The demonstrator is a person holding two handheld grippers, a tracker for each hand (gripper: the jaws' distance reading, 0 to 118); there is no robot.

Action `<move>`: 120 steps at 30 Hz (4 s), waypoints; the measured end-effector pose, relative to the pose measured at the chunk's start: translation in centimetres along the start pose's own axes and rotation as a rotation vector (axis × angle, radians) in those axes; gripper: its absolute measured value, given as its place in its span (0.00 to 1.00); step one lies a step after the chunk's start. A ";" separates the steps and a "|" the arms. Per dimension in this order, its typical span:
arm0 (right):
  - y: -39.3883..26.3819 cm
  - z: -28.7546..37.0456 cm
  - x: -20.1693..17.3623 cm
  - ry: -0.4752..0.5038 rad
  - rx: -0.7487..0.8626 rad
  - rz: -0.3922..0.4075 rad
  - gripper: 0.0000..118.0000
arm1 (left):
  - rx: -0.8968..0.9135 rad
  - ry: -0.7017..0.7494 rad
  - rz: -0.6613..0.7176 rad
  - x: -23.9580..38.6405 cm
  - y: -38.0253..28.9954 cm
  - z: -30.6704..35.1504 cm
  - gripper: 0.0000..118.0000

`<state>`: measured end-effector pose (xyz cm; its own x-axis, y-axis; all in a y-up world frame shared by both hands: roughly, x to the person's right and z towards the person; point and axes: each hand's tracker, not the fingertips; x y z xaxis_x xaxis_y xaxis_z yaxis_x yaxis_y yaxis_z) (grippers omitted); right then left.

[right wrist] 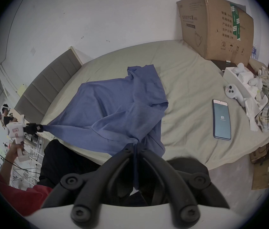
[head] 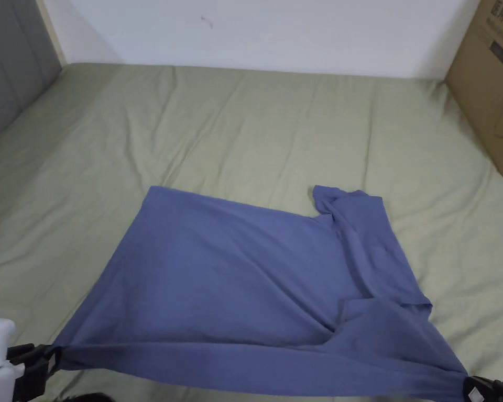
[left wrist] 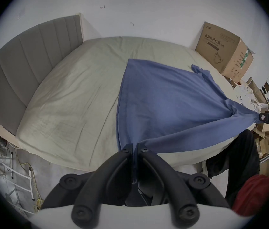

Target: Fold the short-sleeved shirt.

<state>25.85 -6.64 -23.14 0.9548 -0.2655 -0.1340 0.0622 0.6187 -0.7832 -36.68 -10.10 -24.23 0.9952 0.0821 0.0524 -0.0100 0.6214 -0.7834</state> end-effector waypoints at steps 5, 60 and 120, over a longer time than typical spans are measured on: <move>1.4 -2.4 1.3 -0.022 0.005 0.007 0.01 | 0.035 0.005 -0.050 0.9 2.6 -0.3 0.04; 2.0 -18.6 3.8 -0.111 -0.224 -0.415 0.12 | 0.287 -0.065 0.218 7.6 0.1 1.2 0.00; 2.1 -11.8 3.9 -0.247 -0.302 -0.065 0.85 | -0.292 -0.044 0.265 0.2 0.5 -8.4 0.47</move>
<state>26.26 -15.11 -32.52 0.9952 -0.0882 0.0427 0.0712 0.3511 -0.9336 -35.67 -16.30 -29.81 0.9568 0.2472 -0.1532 -0.2312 0.3270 -0.9163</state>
